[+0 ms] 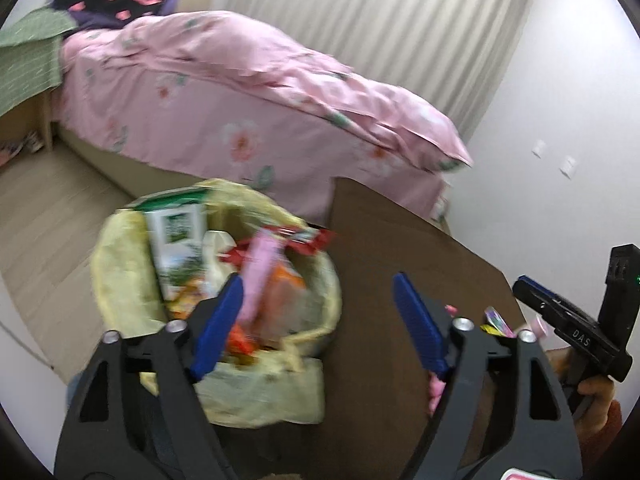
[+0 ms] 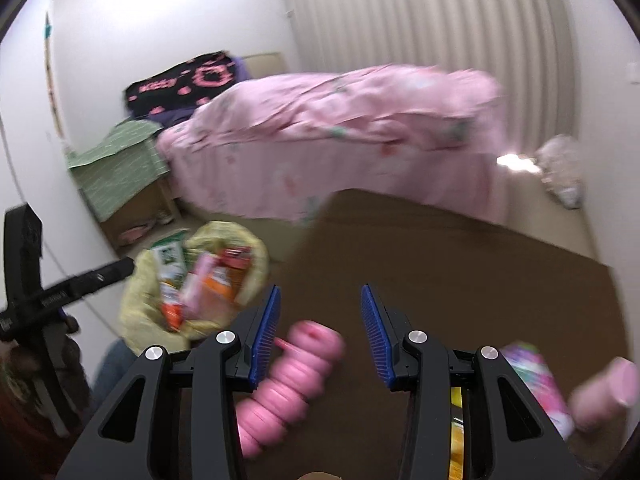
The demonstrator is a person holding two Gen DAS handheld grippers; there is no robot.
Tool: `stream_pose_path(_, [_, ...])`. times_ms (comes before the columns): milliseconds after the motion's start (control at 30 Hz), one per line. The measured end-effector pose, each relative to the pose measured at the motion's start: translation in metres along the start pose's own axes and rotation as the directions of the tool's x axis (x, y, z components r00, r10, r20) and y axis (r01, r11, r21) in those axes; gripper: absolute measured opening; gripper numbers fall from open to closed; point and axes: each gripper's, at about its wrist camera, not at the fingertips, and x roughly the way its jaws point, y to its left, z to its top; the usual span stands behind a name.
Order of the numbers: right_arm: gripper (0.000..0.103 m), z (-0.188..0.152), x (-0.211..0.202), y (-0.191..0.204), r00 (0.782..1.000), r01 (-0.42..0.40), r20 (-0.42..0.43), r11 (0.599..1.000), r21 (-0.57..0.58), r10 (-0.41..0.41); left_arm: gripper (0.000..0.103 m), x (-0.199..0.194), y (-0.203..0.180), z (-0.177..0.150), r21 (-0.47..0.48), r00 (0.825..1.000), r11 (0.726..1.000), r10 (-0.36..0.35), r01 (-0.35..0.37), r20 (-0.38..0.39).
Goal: Collect trash
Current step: 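Grasp the black wrapper with the right tool while the left tool moves toward the yellow snack bag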
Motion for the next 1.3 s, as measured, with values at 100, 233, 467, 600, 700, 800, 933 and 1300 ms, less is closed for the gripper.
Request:
stream_pose_path(100, [0.047, -0.018, -0.036, -0.034, 0.995, 0.094, 0.026, 0.995, 0.02, -0.094, 0.076, 0.008, -0.035, -0.009, 0.072, 0.998, 0.995, -0.062, 0.063, -0.027])
stream_pose_path(233, [0.06, -0.047, -0.071, -0.078, 0.985, 0.169, 0.027, 0.98, 0.109, -0.173, 0.076, 0.021, -0.082, -0.023, 0.158, 0.98, 0.97, -0.168, 0.183, -0.104])
stream_pose_path(467, [0.06, -0.111, -0.105, -0.121, 0.966, 0.259, -0.054, 0.952, 0.165, -0.253, 0.082, 0.05, -0.15, -0.046, 0.273, 0.94, 0.912, -0.243, 0.306, -0.241])
stream_pose_path(600, [0.06, -0.131, -0.124, -0.129, 0.963, 0.268, -0.016, 0.945, 0.19, -0.27, 0.09, 0.073, -0.188, -0.061, 0.304, 0.901, 0.875, -0.27, 0.376, -0.339])
stream_pose_path(700, [0.06, -0.137, -0.13, -0.133, 0.951, 0.307, -0.022, 0.933, 0.188, -0.309, 0.09, 0.087, -0.212, -0.076, 0.315, 0.876, 0.854, -0.282, 0.415, -0.392])
stream_pose_path(800, [0.06, -0.142, -0.127, -0.141, 0.942, 0.335, -0.052, 0.922, 0.194, -0.331, 0.09, 0.092, -0.234, -0.086, 0.349, 0.869, 0.832, -0.279, 0.432, -0.409])
stream_pose_path(933, [0.06, -0.143, -0.123, -0.149, 0.948, 0.317, -0.057, 0.922, 0.222, -0.313, 0.09, 0.095, -0.242, -0.091, 0.38, 0.885, 0.832, -0.249, 0.403, -0.392])
stream_pose_path(1300, [0.056, -0.105, -0.033, -0.185, 0.972, 0.18, -0.195, 0.954, 0.241, -0.134, 0.09, 0.098, -0.21, -0.074, 0.289, 0.911, 0.899, -0.222, 0.329, -0.348])
